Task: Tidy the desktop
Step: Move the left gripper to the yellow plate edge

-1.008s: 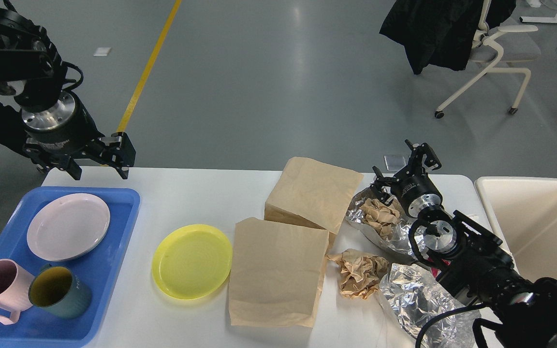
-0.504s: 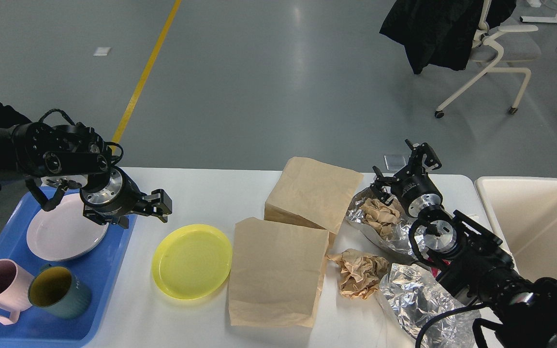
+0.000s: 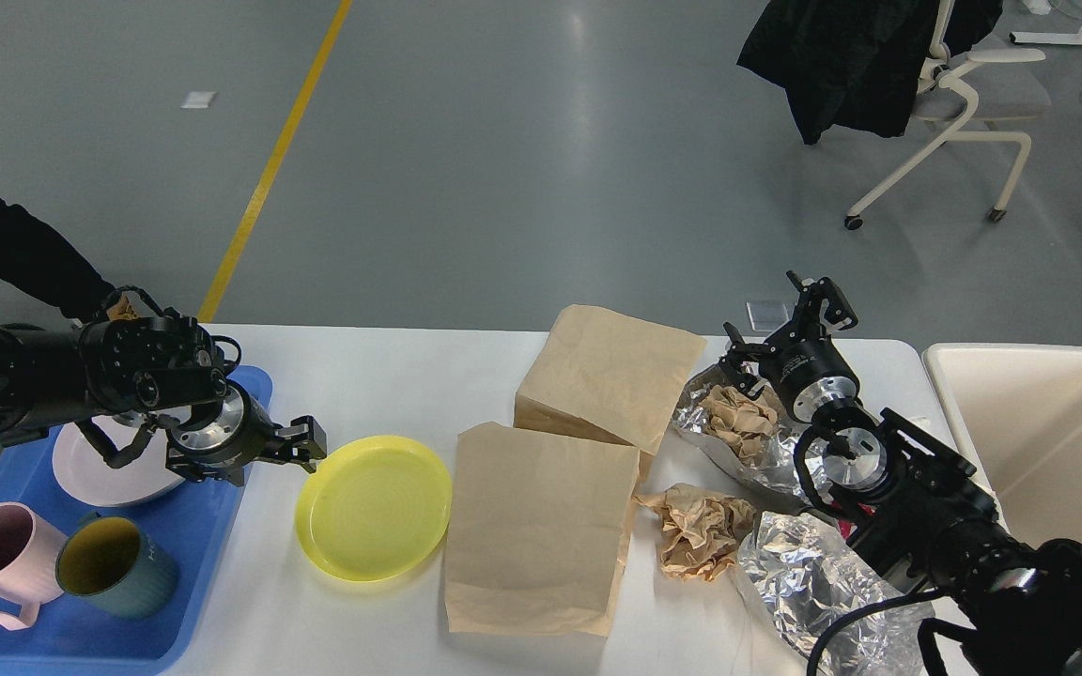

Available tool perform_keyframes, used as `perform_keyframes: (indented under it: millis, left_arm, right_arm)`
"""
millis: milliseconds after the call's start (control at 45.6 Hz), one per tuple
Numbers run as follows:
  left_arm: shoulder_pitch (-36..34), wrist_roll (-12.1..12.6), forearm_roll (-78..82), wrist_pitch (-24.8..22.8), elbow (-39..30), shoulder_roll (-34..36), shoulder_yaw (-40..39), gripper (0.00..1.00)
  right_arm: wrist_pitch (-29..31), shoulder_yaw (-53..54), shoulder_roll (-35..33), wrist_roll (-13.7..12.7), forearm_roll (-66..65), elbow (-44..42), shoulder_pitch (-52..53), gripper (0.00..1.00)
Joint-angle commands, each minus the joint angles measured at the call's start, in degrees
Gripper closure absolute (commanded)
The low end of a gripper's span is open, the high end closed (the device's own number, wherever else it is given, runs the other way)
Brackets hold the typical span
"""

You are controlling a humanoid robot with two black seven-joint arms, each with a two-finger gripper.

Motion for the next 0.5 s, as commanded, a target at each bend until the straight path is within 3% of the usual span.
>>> perform_keyframes:
  millis: [0,482]
  left_arm:
    - [1.82,0.0,0.06,-0.04,0.84,-0.09,-0.81,0.18]
    - [6.48,0.09,0.15,0.4,6.3,-2.64,-0.9,0.19]
  right_arm:
    - [0.01,0.0,0.0,0.05,0.0,0.0,0.0,0.0]
    - [0.01,0.0,0.0,0.05,0.0,0.0,0.0,0.0]
